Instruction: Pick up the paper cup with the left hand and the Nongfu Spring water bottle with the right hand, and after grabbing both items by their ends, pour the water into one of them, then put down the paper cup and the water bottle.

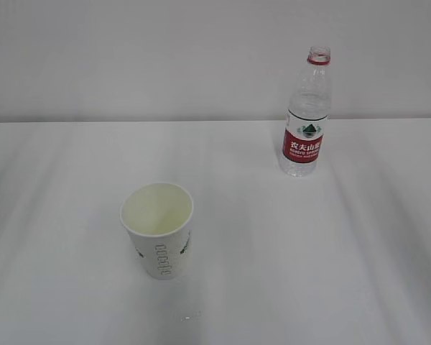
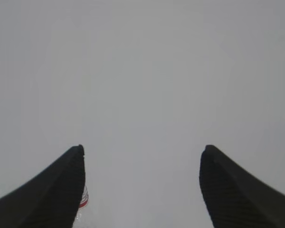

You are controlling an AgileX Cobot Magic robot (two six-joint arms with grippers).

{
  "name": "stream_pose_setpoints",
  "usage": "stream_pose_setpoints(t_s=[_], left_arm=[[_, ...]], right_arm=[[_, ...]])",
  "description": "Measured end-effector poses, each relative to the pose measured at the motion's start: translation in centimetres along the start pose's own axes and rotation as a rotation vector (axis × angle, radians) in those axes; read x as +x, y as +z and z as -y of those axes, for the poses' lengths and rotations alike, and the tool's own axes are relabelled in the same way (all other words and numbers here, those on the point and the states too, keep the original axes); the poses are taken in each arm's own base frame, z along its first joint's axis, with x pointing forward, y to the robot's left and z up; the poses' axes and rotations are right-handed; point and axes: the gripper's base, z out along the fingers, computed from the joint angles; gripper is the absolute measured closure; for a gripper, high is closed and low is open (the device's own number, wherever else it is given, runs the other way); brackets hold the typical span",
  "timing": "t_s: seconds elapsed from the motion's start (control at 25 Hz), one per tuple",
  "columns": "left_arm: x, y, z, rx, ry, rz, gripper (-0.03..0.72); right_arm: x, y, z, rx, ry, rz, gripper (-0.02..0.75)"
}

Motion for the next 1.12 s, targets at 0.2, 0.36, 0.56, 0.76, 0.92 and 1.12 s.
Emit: stream_pose_setpoints(t_s=[0.2,0.36,0.56,0.76,0.92,1.12], left_arm=[[1.2,0.7,0.2,0.015,0.018,-0.044,0.109],[2.7,0.8,0.3,0.022,0.023,-0.097,0.109],[5.0,-0.3,0.4,0.027,0.022,-0.166,0.109],[7.1,-2.0,0.5,0.029,0.021,-0.201,0.109],[8.0,-2.8,0.5,0.029,0.012,-0.206,0.109],[8.9,-3.7,0.7,0.037,-0.020,-0.242,0.109]], right_arm=[[1.4,0.9,-0.1,-0.004,0.001,-0.032,0.170],[2.6,1.5,-0.3,-0.018,-0.009,-0.075,0.169],[3.9,2.1,-0.7,-0.057,-0.044,-0.122,0.170],[6.1,1.7,-1.1,-0.075,-0.023,-0.164,0.170],[8.3,0.8,-1.4,-0.083,0.009,-0.181,0.170],[11.0,-0.4,-1.8,-0.092,0.033,-0.213,0.170]])
